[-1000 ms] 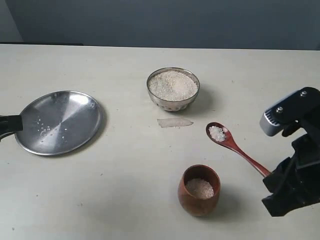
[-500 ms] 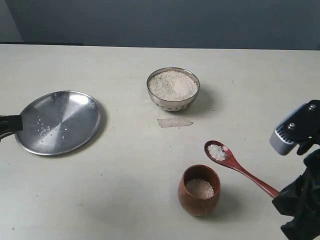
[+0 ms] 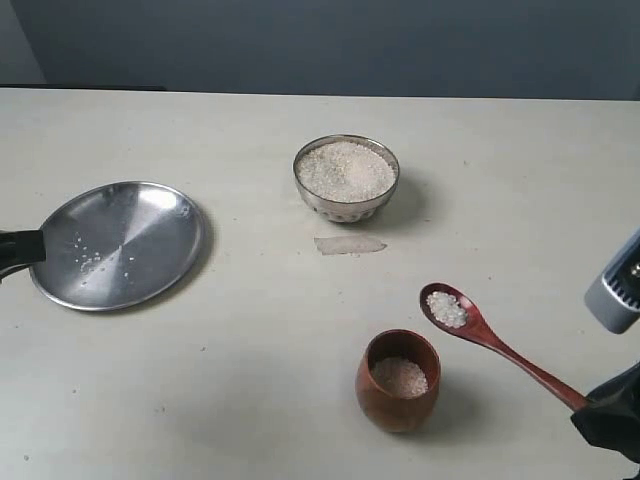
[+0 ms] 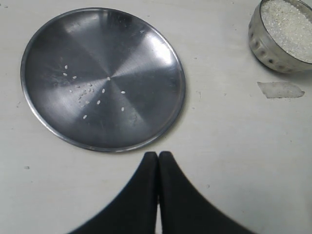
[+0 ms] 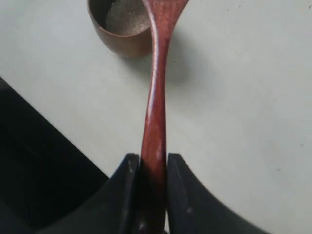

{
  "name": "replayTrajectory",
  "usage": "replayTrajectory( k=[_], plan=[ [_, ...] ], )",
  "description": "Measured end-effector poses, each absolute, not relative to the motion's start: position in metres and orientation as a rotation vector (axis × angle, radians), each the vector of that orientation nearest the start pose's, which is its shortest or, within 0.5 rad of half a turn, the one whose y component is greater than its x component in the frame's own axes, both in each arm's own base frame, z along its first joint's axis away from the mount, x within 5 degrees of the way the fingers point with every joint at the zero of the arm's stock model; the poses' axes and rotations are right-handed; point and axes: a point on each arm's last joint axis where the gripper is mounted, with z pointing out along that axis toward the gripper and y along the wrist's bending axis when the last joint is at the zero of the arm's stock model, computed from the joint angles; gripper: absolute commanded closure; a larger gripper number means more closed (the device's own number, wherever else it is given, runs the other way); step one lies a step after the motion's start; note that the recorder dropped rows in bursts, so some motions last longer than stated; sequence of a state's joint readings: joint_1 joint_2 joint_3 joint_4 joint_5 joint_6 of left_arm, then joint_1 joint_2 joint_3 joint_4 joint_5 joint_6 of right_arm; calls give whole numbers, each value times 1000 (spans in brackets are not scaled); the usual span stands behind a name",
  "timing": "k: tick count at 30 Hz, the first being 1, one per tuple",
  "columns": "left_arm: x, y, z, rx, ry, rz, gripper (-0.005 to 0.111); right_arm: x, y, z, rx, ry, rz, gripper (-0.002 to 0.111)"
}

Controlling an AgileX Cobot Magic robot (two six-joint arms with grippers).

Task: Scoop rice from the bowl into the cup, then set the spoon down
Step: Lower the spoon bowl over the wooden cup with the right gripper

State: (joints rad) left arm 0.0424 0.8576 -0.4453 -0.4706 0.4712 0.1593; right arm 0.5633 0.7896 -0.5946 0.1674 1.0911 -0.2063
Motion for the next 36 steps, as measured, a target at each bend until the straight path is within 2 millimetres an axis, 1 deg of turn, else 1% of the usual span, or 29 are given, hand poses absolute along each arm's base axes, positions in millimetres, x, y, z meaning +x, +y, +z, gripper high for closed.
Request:
replayTrajectory(
  k=[10, 13, 16, 19, 22, 31, 36],
  plan=[
    [155, -12, 242, -254, 2315, -353, 106, 89, 71, 262, -1064, 2573, 293, 109],
    [155, -12, 242, -254, 2315, -353, 106, 91, 69, 262, -1087, 2556, 244, 109],
    [155, -12, 242, -254, 2315, -353, 106, 93, 66, 261, -1151, 2519, 170, 109],
    [155, -12, 242, -254, 2315, -353, 106, 94, 65, 261, -1221, 2478, 140, 109],
    [155, -12, 242, -254, 2315, -353, 106, 94, 66, 262, -1284, 2437, 126, 109],
    [155, -12, 242, -254, 2315, -353, 106, 97, 68, 263, -1377, 2334, 107, 109],
    [155, -12, 242, -254, 2315, -353, 106, 101, 67, 261, -1411, 2323, 47, 109]
  ],
)
